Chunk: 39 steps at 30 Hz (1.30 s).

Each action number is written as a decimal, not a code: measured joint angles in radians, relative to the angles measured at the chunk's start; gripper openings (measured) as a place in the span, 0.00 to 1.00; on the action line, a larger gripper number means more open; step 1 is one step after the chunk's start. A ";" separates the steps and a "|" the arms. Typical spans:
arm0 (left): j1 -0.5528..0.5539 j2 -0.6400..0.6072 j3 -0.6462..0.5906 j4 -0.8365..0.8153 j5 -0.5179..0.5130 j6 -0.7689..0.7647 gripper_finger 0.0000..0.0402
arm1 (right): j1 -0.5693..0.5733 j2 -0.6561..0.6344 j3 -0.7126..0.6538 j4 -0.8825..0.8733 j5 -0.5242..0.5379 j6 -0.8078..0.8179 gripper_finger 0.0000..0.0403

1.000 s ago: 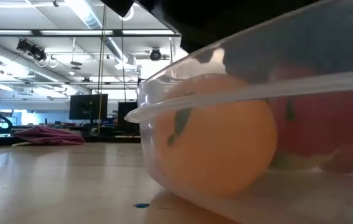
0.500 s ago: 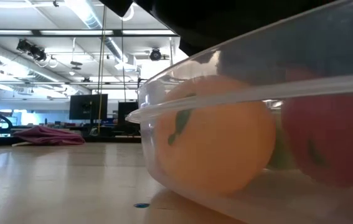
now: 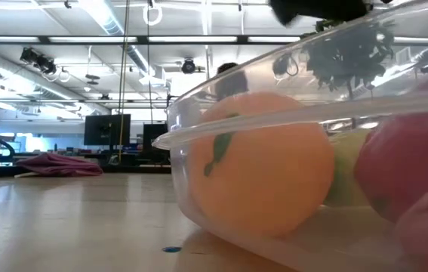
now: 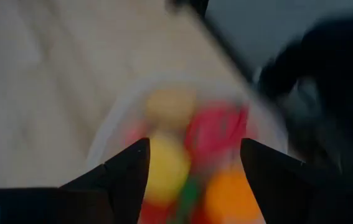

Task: Pick and placing Produce into tupperware
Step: Return to Home Position

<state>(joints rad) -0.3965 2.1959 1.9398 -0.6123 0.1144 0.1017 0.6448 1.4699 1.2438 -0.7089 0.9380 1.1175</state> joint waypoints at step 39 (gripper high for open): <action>0.422 -0.752 0.378 -0.958 -0.556 -0.156 0.58 | 0.037 -0.538 0.000 -0.053 -0.036 -0.516 0.61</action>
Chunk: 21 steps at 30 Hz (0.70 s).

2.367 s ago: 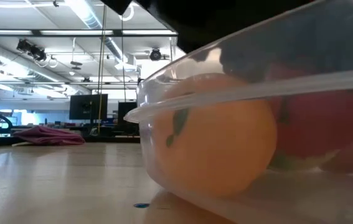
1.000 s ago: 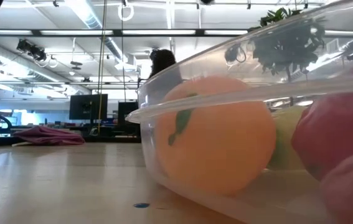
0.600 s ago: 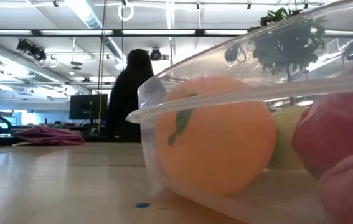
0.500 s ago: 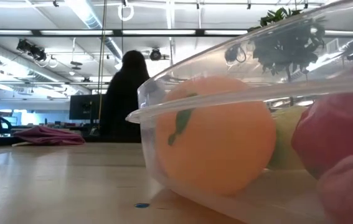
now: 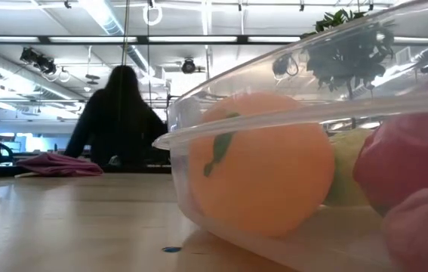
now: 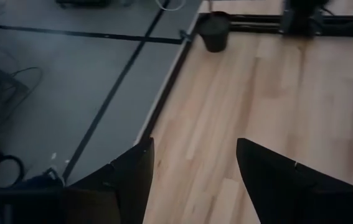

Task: Pick and placing Produce into tupperware
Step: Return to Home Position

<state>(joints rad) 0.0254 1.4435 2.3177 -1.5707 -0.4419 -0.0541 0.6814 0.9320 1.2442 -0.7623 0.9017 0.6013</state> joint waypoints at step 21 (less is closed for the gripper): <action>0.142 -0.419 -0.367 0.000 0.036 -0.207 0.58 | -0.205 -0.461 -0.593 0.549 -0.298 -0.275 0.61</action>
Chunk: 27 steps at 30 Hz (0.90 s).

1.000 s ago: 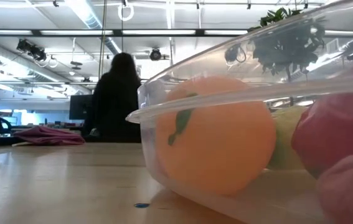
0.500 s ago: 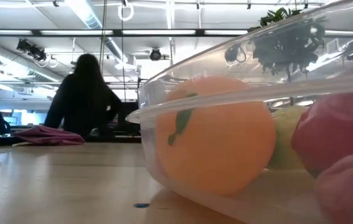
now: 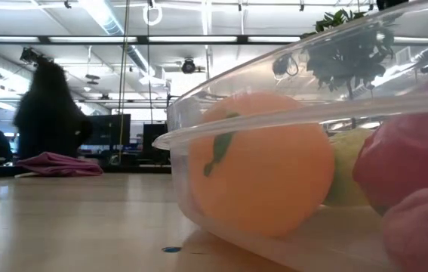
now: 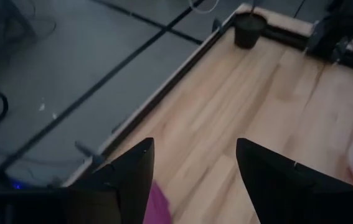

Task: Pick and placing Produce into tupperware
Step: Return to Home Position

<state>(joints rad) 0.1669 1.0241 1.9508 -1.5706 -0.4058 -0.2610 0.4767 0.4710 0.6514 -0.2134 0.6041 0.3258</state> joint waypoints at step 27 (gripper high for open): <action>0.000 -0.779 -1.211 0.748 0.250 -0.016 0.57 | -0.003 -0.119 -0.268 0.260 -0.064 -0.076 0.61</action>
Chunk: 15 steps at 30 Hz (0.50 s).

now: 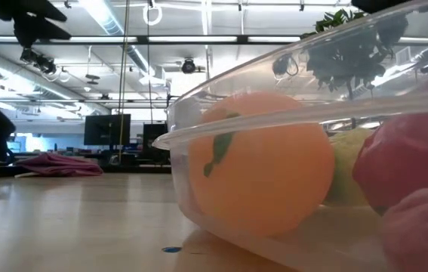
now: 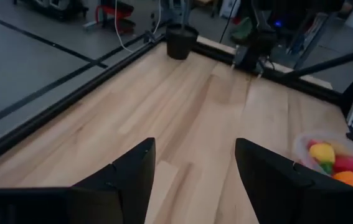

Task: Pick and placing Produce into tupperware
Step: Return to Home Position

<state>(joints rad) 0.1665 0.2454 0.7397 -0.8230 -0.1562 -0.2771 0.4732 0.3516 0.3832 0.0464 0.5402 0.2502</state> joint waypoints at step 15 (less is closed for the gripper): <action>0.001 -0.011 -0.458 0.646 0.119 0.086 0.58 | 0.000 -0.146 -0.244 0.259 -0.102 -0.071 0.61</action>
<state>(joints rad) 0.1672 0.2347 0.2813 -0.1773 -0.0376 -0.1908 0.4732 0.2057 0.1389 0.3058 0.4382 0.1794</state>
